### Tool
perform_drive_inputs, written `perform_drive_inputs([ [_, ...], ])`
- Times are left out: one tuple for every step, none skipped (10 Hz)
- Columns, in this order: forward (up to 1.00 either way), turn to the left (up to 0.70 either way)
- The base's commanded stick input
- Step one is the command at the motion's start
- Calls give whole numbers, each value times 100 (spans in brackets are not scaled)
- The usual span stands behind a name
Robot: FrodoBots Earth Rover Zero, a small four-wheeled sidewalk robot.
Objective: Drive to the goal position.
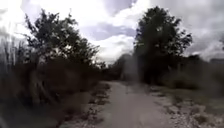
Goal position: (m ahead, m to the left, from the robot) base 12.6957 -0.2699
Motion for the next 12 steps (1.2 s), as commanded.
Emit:
perform_drive_inputs([
  [59,1],
  [59,1],
  [59,1],
  [59,1],
  [59,1],
  [59,1],
  [59,1],
  [59,1],
  [59,1],
  [59,1],
  [59,1],
  [59,1],
])
